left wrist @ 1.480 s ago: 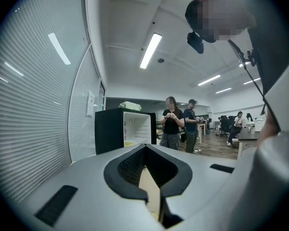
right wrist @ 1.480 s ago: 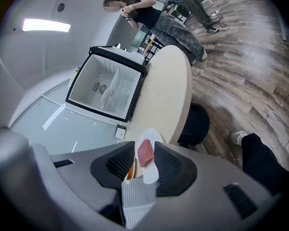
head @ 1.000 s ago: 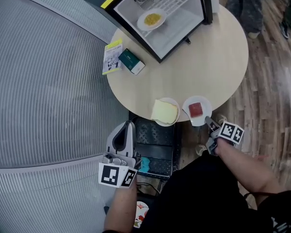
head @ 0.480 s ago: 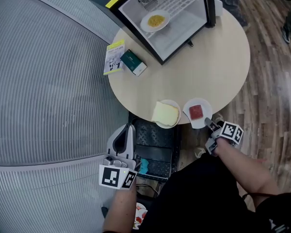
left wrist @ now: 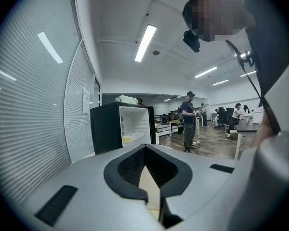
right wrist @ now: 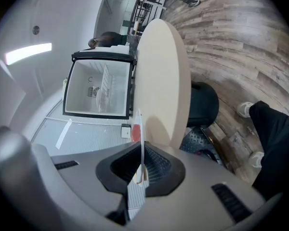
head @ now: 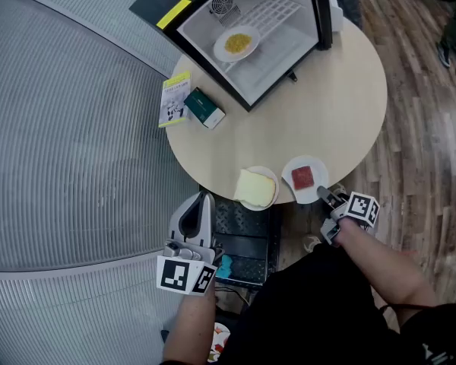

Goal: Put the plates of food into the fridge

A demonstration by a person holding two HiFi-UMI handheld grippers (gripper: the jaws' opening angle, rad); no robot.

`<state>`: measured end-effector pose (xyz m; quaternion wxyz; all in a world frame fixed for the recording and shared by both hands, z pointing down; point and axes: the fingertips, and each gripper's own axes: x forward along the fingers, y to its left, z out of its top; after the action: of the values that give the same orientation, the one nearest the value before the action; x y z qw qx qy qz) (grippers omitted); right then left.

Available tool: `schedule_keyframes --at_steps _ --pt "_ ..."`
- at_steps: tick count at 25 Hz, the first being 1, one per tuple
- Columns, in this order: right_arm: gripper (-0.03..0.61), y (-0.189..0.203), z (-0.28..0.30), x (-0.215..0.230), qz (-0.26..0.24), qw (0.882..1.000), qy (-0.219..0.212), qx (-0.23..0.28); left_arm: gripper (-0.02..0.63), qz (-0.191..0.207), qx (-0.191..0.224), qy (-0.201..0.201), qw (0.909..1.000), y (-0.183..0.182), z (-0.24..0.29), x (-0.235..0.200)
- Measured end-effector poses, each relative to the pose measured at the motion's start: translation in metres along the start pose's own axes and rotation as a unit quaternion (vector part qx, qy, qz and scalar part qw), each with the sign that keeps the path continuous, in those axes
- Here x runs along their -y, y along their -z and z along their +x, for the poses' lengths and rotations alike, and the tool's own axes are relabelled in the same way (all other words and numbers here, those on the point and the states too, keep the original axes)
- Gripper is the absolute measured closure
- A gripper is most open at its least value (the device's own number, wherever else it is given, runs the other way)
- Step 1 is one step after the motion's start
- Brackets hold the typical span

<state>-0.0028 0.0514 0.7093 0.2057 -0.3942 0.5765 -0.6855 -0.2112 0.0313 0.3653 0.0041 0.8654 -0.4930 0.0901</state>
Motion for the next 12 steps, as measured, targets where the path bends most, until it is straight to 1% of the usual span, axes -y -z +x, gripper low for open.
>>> schedule_keyframes --at_steps 4,8,9,12 --pt "0.561 -0.018 0.001 -0.023 -0.002 1.000 -0.010 0.006 0.611 -0.004 0.003 0.000 1.0000 -0.005 0.012 -0.002" --pt "0.561 -0.043 0.003 -0.052 0.000 1.000 -0.018 0.021 0.611 -0.004 0.020 -0.001 0.9998 -0.020 0.026 -0.007" --pt "0.561 -0.050 0.003 -0.060 -0.004 1.000 -0.021 0.023 0.611 -0.006 0.025 -0.002 0.9997 -0.024 0.030 -0.009" --pt "0.561 -0.075 0.005 -0.083 -0.037 0.999 -0.031 0.025 0.611 -0.012 0.038 -0.005 0.9992 -0.036 0.042 -0.012"
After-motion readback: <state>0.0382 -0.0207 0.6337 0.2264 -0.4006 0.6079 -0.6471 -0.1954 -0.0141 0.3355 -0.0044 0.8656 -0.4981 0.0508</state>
